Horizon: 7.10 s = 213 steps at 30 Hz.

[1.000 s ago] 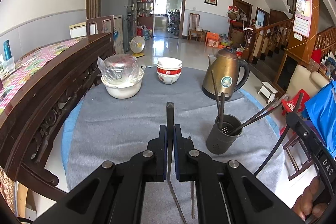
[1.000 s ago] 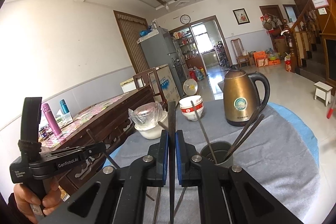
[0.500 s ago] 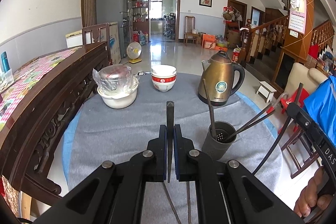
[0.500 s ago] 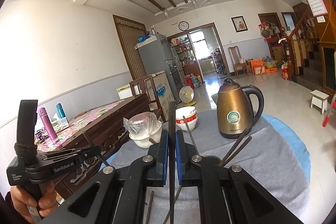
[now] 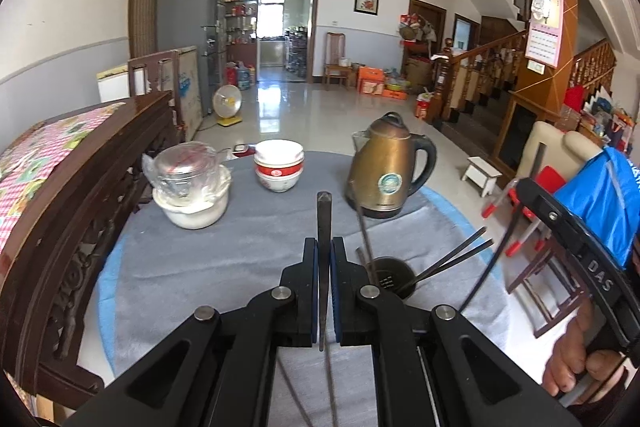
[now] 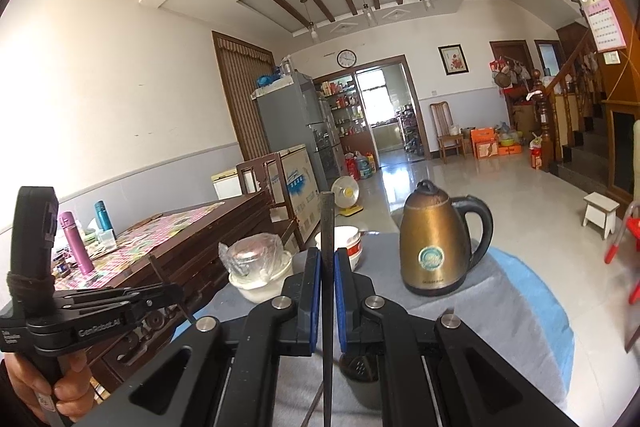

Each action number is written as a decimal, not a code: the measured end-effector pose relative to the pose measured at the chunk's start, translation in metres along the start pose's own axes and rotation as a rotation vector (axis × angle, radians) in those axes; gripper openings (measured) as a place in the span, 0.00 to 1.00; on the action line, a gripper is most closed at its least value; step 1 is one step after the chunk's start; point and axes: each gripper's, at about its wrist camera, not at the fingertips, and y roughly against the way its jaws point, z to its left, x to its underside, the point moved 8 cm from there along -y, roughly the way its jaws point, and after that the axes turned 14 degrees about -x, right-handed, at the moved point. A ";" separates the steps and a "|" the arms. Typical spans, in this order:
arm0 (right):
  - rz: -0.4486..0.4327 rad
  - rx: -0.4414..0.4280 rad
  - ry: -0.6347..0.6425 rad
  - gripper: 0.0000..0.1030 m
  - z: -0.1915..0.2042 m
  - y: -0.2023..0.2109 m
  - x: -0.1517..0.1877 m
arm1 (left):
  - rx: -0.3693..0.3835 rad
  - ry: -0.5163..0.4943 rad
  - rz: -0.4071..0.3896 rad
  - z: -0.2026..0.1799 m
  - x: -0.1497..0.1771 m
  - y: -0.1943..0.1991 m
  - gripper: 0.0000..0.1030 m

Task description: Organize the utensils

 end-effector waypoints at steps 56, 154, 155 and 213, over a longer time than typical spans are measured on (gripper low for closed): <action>0.068 0.128 -0.114 0.10 -0.058 -0.029 0.027 | -0.129 -0.138 -0.102 -0.053 -0.011 -0.010 0.53; 0.134 -0.036 -0.098 0.50 0.120 0.101 0.110 | -0.433 -0.066 -0.070 0.112 0.153 0.132 0.93; 0.142 -0.036 -0.095 0.50 0.121 0.099 0.112 | -0.432 -0.063 -0.068 0.113 0.154 0.131 0.93; 0.440 0.065 -0.277 0.50 0.046 0.013 0.206 | -0.413 -0.137 0.266 0.099 0.214 -0.008 0.92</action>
